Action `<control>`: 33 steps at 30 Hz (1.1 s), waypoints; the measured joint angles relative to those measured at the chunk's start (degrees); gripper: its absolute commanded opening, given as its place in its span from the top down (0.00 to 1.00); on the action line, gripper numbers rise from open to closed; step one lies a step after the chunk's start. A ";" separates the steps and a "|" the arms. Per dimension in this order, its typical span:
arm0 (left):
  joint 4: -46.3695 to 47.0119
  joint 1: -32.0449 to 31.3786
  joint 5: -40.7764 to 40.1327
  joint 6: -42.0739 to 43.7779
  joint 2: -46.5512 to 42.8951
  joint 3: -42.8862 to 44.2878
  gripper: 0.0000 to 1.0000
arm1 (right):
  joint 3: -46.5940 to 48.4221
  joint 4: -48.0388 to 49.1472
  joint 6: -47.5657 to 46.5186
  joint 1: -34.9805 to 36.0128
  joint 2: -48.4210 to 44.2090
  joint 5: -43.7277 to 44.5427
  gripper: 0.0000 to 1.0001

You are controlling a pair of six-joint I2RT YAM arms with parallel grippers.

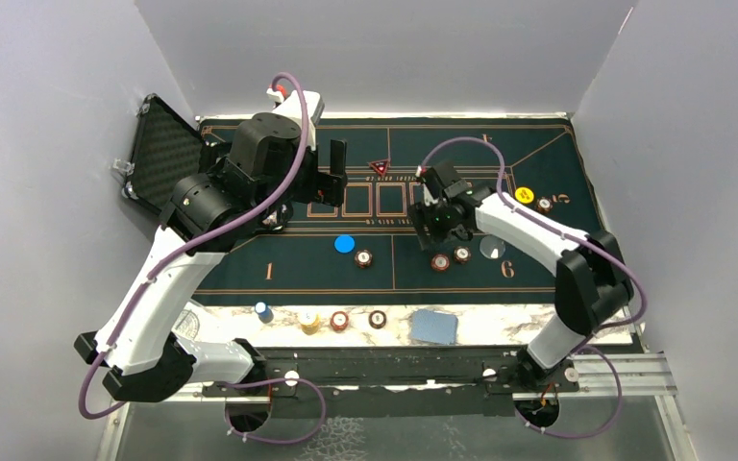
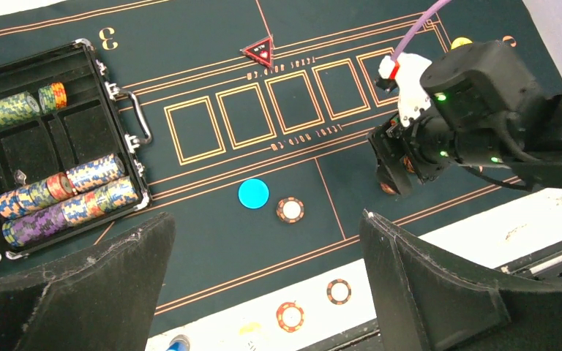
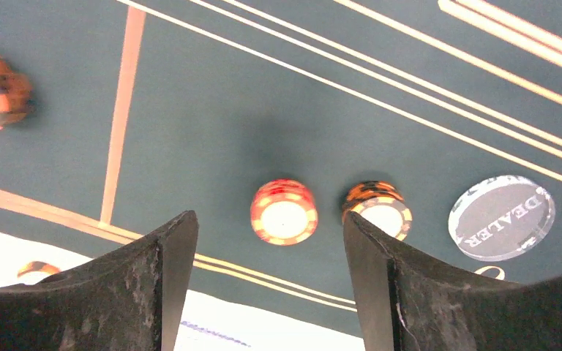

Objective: Distribute texas hold em gaming equipment

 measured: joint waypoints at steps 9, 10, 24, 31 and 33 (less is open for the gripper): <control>0.04 0.00 0.33 0.00 0.00 0.00 0.01 | 7.13 1.86 4.87 24.83 0.90 -4.35 0.07; 0.04 0.00 0.50 0.00 0.00 0.00 0.01 | 7.21 2.47 5.27 28.30 2.89 -4.68 0.07; 0.39 0.00 1.11 0.02 -1.57 -0.72 0.01 | 12.90 5.16 6.51 40.61 17.64 -4.09 0.18; 0.39 0.00 1.07 0.17 -2.45 -0.72 0.01 | 15.13 5.01 6.69 40.52 19.39 -1.09 0.33; 0.39 0.00 1.07 0.35 -2.47 -0.72 0.01 | 15.30 4.94 6.69 40.52 19.43 -0.98 0.38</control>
